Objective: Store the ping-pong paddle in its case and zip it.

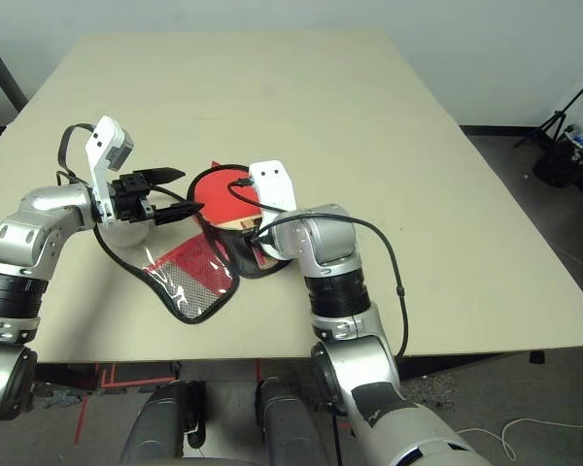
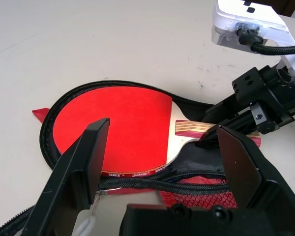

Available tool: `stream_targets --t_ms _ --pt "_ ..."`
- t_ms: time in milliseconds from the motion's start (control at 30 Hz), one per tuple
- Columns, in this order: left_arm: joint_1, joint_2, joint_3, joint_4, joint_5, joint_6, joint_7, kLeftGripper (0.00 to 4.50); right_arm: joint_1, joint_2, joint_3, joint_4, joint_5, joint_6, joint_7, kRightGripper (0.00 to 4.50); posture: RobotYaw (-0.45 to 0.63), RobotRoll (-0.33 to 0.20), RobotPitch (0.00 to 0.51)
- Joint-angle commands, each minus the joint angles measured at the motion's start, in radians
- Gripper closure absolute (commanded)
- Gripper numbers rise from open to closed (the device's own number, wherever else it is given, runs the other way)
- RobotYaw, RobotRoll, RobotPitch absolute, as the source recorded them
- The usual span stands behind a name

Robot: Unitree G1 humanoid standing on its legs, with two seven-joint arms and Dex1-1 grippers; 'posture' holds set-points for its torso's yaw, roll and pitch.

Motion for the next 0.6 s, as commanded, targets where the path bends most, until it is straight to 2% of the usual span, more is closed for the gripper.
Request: stream_targets --t_ms 33,367,567,600 --pt "0.018 0.006 0.001 -0.014 -0.005 0.011 0.002 0.00 0.013 0.006 0.005 -0.005 -0.007 -0.037 0.003 3.35 0.04 0.000 0.125" --pt "0.026 0.001 -0.002 -0.013 -0.008 0.008 0.011 0.00 -0.077 0.030 0.004 0.335 -0.054 -0.323 0.021 3.35 0.03 0.000 0.126" --pt "0.024 0.001 -0.004 -0.007 -0.011 0.003 0.013 0.00 -0.065 0.007 0.021 0.378 -0.064 -0.378 0.057 3.35 0.02 0.000 0.123" --pt "0.023 0.002 -0.005 -0.007 -0.011 0.003 0.013 0.00 -0.065 -0.004 0.027 0.368 -0.062 -0.371 0.070 3.00 0.02 0.000 0.123"
